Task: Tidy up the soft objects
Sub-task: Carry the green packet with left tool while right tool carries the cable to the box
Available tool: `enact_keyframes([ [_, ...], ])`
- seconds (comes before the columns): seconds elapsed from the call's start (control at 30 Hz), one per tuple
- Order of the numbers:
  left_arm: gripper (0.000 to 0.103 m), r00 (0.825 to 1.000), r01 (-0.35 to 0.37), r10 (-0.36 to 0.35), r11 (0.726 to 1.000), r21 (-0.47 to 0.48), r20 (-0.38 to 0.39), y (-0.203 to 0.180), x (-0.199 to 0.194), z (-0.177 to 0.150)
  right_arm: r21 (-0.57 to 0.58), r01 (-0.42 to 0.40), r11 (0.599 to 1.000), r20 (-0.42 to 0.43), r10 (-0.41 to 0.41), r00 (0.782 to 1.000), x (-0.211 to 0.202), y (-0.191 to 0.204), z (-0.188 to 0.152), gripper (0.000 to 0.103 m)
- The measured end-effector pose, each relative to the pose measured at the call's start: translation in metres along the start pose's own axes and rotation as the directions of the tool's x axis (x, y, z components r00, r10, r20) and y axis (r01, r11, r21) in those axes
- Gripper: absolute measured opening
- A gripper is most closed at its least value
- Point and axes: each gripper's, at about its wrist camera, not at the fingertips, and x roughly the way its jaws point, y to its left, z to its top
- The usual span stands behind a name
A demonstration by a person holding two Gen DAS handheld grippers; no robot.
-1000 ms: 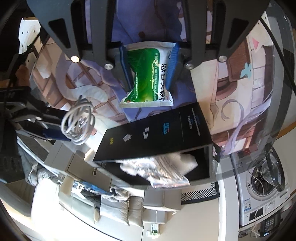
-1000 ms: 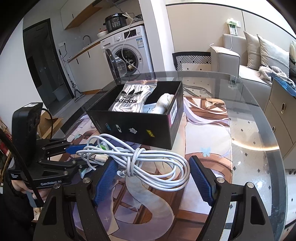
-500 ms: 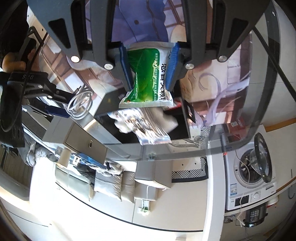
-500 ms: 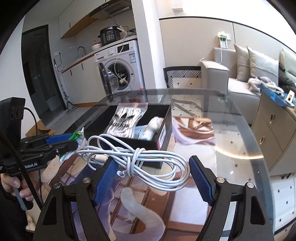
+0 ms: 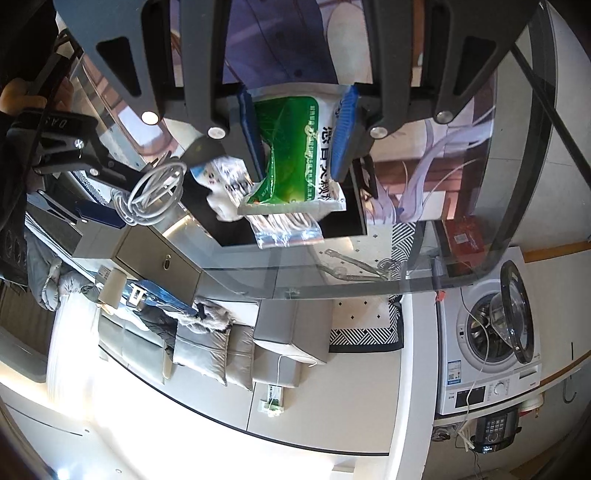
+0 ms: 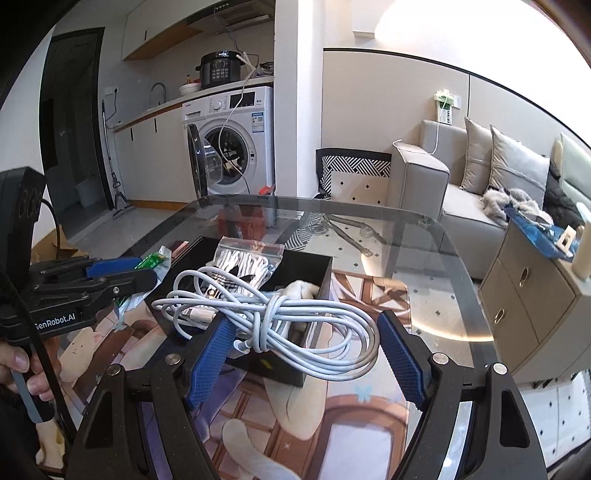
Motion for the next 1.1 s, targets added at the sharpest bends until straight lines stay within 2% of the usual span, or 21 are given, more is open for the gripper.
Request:
enact_keyframes([
  [0.37, 0.036, 1.000, -0.003, 0.002, 0.999, -0.050, -0.017, 0.006, 0.018, 0.010, -0.078, 0.066, 0.995, -0.011, -0.067, 0.998, 0.022, 0.008, 0.020, 0.080],
  [0.73, 0.036, 0.999, -0.028, 0.029, 0.998, -0.056, 0.019, 0.004, 0.029, 0.019, -0.180, 0.104, 0.978, -0.019, -0.109, 0.994, 0.039, 0.018, 0.030, 0.080],
  [0.93, 0.036, 0.999, -0.050, 0.051, 0.996, -0.070, 0.012, 0.009, 0.040, 0.019, -0.268, 0.107, 0.957, -0.033, -0.120, 0.992, 0.051, 0.029, 0.031, 0.080],
  [1.1, 0.037, 0.998, -0.058, 0.058, 0.996, -0.074, 0.001, 0.013, 0.050, 0.018, -0.365, 0.104, 0.925, -0.047, -0.130, 0.990, 0.066, 0.042, 0.030, 0.080],
])
